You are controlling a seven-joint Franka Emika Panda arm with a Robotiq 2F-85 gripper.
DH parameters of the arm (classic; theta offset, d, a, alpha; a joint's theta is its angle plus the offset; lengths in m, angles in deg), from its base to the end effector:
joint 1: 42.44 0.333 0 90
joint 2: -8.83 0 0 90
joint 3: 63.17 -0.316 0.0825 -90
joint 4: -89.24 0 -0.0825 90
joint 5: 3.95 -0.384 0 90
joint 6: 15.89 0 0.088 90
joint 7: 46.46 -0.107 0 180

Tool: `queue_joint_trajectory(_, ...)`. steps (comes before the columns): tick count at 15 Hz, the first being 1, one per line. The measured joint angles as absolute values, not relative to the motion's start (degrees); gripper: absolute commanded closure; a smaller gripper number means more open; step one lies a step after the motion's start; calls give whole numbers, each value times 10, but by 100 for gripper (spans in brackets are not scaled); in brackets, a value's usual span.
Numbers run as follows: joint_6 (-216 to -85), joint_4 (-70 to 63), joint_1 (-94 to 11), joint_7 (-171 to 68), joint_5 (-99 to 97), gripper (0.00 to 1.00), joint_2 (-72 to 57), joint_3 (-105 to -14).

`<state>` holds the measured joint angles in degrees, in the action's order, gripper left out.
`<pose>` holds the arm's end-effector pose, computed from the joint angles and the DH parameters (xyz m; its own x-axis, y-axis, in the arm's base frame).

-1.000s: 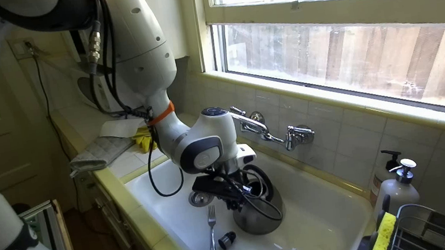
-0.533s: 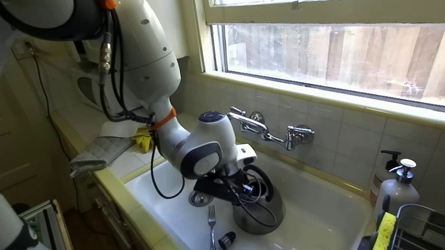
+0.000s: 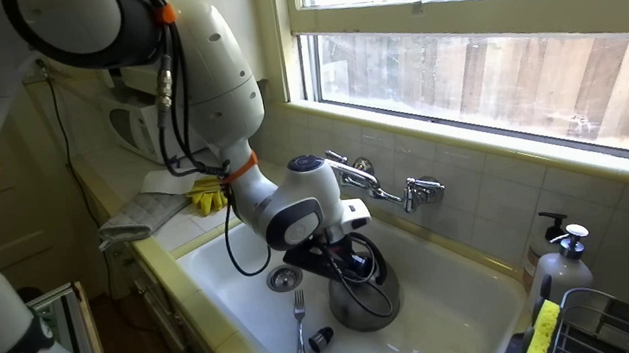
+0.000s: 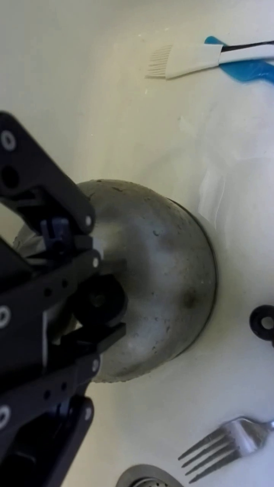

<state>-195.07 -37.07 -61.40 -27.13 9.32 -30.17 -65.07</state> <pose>0.5312 -0.1413 0.0934 0.9410 0.2639 0.2120 0.2443 -0.9629 0.1146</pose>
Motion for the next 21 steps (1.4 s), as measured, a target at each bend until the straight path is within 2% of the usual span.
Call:
queue_joint_trajectory(11,-1958,-348,-614,-299,84,89,-323,-655)
queue_joint_trajectory(12,-1958,-348,-614,-300,84,74,-323,-655)
queue_joint_trajectory(13,-1957,-348,-613,-301,84,39,-323,-655)
queue_joint_trajectory(15,-1957,-348,-612,-304,83,33,-323,-654)
queue_joint_trajectory(19,-1957,-341,-610,-307,82,3,-328,-653)
queue_joint_trajectory(21,-1957,-339,-609,-307,81,0,-329,-653)
